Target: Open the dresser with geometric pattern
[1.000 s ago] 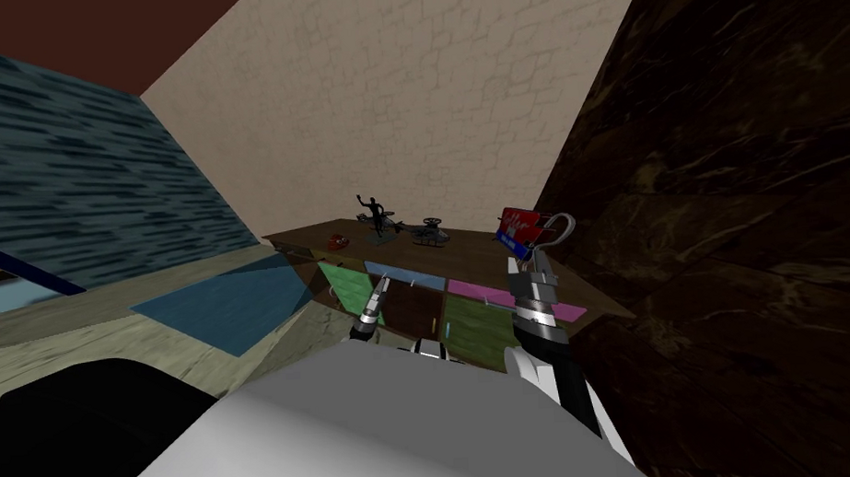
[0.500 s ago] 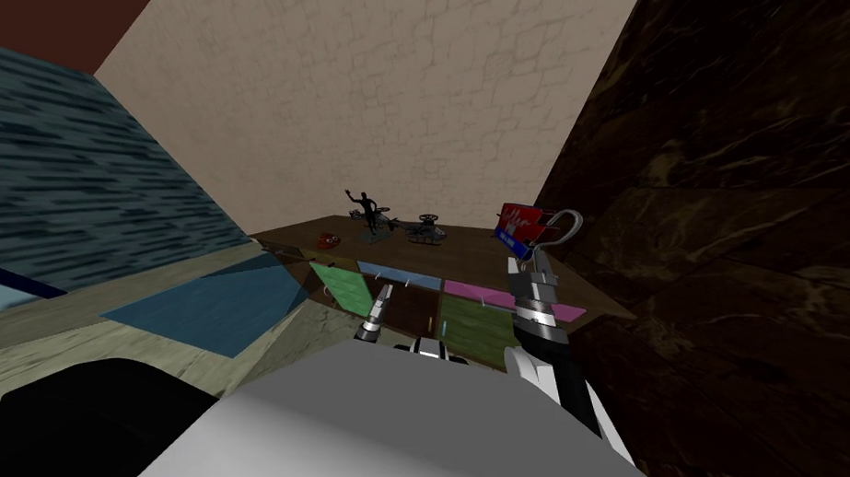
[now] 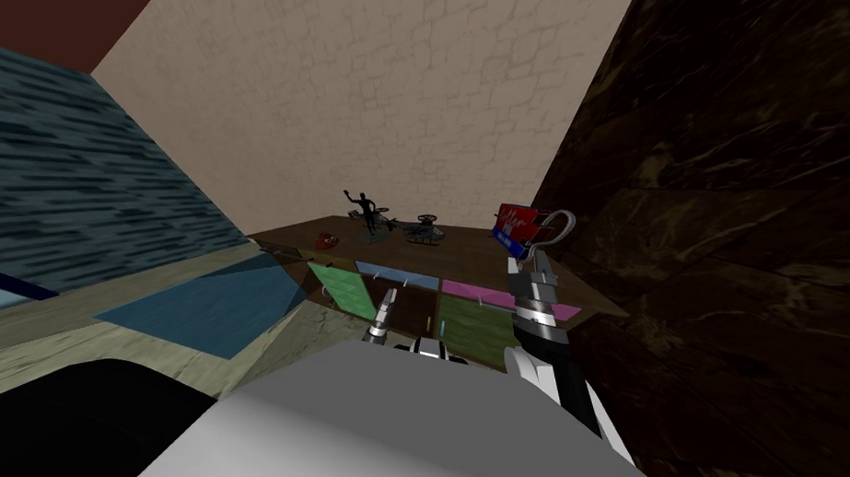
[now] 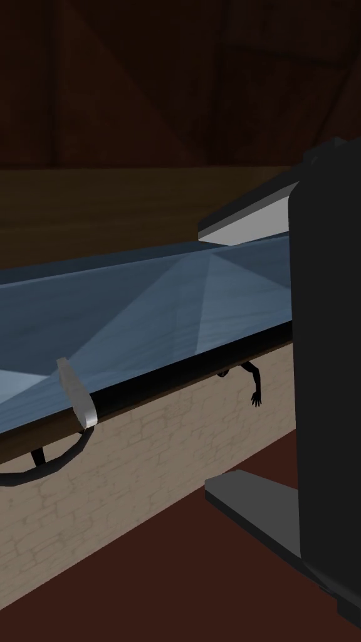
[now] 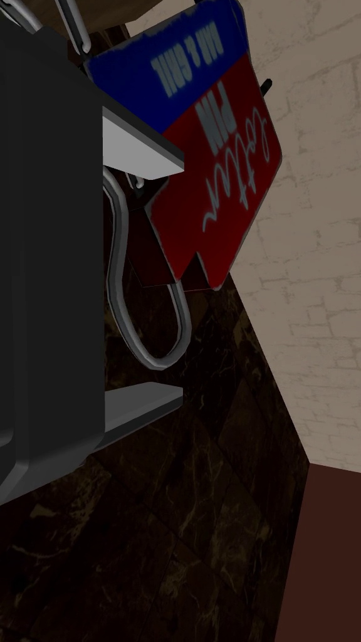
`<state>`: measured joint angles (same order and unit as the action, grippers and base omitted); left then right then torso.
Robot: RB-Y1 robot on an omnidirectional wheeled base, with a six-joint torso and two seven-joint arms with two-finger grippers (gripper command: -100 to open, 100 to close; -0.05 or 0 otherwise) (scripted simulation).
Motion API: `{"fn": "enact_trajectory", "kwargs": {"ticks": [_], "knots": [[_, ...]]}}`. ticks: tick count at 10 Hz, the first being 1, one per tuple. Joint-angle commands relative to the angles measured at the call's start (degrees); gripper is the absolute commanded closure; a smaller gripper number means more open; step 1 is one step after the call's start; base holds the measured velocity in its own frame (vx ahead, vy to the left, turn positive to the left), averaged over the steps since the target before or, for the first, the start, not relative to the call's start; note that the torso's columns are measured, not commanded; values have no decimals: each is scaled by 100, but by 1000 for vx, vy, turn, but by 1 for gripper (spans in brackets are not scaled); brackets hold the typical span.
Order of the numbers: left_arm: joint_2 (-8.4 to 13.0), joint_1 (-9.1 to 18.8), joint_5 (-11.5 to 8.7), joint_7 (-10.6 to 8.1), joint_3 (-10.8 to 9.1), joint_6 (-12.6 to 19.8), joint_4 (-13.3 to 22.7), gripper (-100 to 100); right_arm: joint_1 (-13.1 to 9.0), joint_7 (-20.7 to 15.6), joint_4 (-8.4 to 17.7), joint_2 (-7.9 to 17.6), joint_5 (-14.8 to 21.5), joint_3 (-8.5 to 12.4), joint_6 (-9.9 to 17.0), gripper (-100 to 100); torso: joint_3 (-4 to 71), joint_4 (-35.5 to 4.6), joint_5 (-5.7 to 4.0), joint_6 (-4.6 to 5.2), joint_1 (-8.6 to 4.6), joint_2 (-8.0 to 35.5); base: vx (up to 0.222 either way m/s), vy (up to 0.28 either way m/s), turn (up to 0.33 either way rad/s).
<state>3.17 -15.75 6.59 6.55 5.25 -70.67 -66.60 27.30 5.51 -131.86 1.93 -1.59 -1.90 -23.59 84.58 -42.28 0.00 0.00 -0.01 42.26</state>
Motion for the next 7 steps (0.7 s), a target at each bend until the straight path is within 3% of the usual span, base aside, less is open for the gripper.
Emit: {"fn": "enact_trajectory", "kwargs": {"ticks": [1,2,7], "knots": [[-324,54,-1,25,6,-148,235,-100,0,0,0,0,0,0,0,0,0,0,0,0,1,0,4,-10,-4],[-248,30,1,21,8,-119,182,-100,0,0,0,0,0,0,0,0,-1,0,1,0,3,1,2,-5,-1],[-282,384,-10,0,-26,499,-106,-100,0,0,0,0,0,0,0,0,-2,-1,0,0,1,2,-21,-1,10]]}}
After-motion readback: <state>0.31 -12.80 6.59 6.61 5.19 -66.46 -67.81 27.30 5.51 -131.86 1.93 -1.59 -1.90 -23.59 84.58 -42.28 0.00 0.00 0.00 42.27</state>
